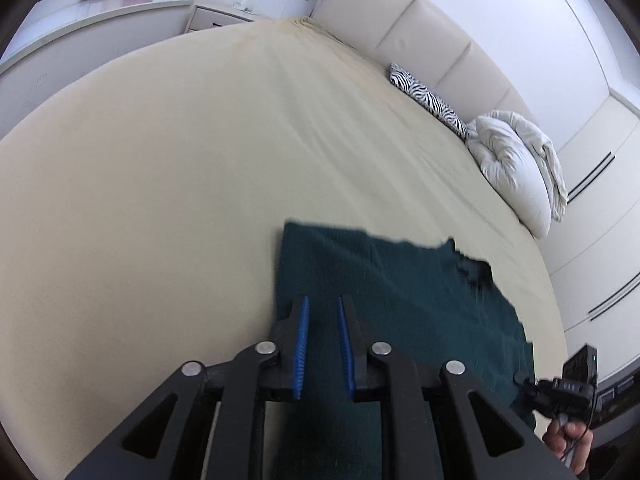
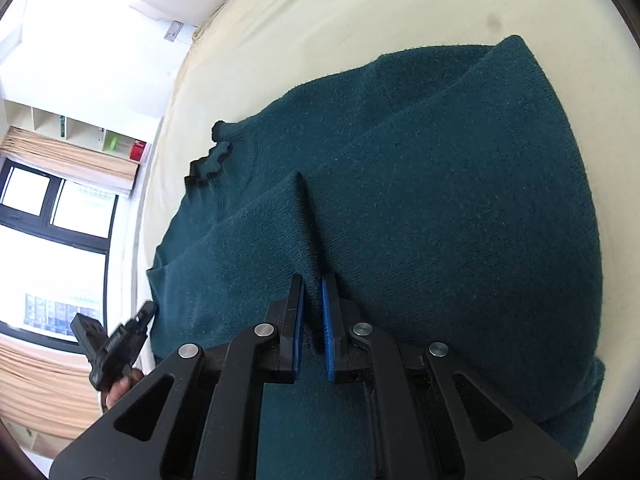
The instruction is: Fold small clothes
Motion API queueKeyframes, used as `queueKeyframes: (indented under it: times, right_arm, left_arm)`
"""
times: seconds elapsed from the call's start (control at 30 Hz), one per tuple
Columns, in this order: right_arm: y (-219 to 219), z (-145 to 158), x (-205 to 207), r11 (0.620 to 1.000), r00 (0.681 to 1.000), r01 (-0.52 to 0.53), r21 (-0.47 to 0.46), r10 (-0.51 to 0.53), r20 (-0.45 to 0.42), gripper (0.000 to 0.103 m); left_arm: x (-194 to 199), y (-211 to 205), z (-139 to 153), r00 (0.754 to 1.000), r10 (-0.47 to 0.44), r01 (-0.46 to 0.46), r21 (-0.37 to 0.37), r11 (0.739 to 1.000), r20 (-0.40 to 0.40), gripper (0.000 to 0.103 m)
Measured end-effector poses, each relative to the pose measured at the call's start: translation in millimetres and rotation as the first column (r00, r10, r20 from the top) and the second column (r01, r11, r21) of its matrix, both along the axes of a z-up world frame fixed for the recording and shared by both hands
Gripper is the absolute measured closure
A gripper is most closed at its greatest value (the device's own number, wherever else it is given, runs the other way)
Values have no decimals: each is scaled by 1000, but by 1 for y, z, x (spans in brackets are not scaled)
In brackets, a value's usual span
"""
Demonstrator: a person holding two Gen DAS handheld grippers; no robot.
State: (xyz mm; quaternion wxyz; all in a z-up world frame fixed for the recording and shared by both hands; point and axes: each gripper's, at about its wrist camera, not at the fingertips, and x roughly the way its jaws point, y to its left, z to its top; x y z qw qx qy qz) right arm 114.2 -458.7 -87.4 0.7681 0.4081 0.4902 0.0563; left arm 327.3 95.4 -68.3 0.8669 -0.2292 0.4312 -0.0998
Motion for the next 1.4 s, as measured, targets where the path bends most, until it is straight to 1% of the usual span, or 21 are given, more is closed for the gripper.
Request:
queueKeyframes:
  times: [0.07, 0.13, 0.17, 0.27, 0.33, 0.4, 0.43, 0.47, 0.53, 0.6, 0.67, 0.73, 0.83, 0.9, 0.97, 1.0, 1.03, 1.13, 1.23, 1.3, 1.4]
  right_arm:
    - [-4, 8, -6, 999, 999, 36, -9, -36, 8, 94]
    - [-3, 19, -12, 998, 997, 67, -12, -67, 45, 94]
    - [-2, 26, -15, 997, 995, 79, -22, -77, 67, 94]
    - [10, 38, -17, 999, 992, 44, 3, -44, 122, 94]
    - [22, 39, -13, 999, 989, -19, 44, 12, 147, 92]
    - [35, 34, -7, 994, 986, -80, 71, 69, 149, 85]
    - [41, 29, -7, 993, 986, -91, 81, 78, 151, 75]
    - [43, 25, -7, 991, 985, -91, 95, 76, 155, 59]
    - [45, 10, -9, 987, 987, -80, 139, 58, 152, 39]
    - [42, -2, -11, 979, 985, -68, 190, 36, 167, 40]
    - [37, -4, -17, 972, 986, -36, 234, -4, 167, 40]
    - [35, 0, -24, 973, 988, -16, 228, -19, 151, 40]
    - [33, 5, -37, 981, 991, 6, 193, -32, 130, 40]
    - [29, 10, -55, 979, 990, 20, 202, -48, 136, 39]
    - [25, 20, -82, 981, 986, 36, 188, -66, 153, 39]
    - [23, 25, -98, 983, 984, 43, 179, -73, 162, 39]
    - [22, 29, -114, 984, 982, 47, 174, -78, 174, 39]
    - [18, 40, -163, 986, 977, 64, 151, -93, 194, 39]
    - [17, 50, -215, 993, 974, 71, 93, -89, 210, 39]
    - [19, 54, -246, 997, 975, 69, 46, -77, 207, 39]
    - [20, 54, -280, 997, 980, 81, 0, -80, 183, 39]
  left_arm:
    - [14, -2, -2, 1000, -14, 14, 3, 1000, -9, 85]
    - [28, -8, -17, 998, -35, 37, 38, 999, -60, 85]
    - [29, -9, -24, 997, -41, 44, 42, 998, -66, 86]
    - [29, -6, -27, 998, -40, 42, 34, 999, -57, 86]
    - [25, -4, -23, 998, -45, 47, 35, 998, -52, 86]
    - [14, 1, -17, 998, -47, 48, 17, 999, -51, 87]
    - [6, 4, -14, 998, -47, 47, 0, 999, -39, 86]
    - [-4, 5, -11, 998, -52, 52, -10, 999, -30, 85]
    - [-19, 3, -14, 996, -80, 81, 10, 997, -45, 85]
    - [-36, -3, -17, 992, -116, 118, 63, 991, -43, 85]
    - [-53, -4, -16, 992, -123, 126, 109, 986, -33, 79]
    - [-66, -3, -15, 990, -139, 141, 115, 983, -30, 78]
    - [-89, -1, -7, 990, -142, 144, 164, 976, -22, 77]
    - [-112, 3, 0, 990, -139, 140, 184, 973, -19, 71]
    - [-142, 8, 6, 990, -137, 136, 212, 968, -6, 53]
    - [-158, 12, 7, 991, -136, 134, 214, 968, -5, 50]
    - [-175, 16, 7, 990, -137, 137, 206, 969, -14, 46]
    - [-221, 30, -2, 987, -140, 149, 136, 979, -73, 46]
    - [-265, 40, -11, 981, -147, 157, 74, 985, -125, 46]
    - [-293, 46, -17, 977, -136, 145, 43, 989, -164, 46]
    - [-327, 48, -17, 973, -146, 151, 18, 988, -181, 47]
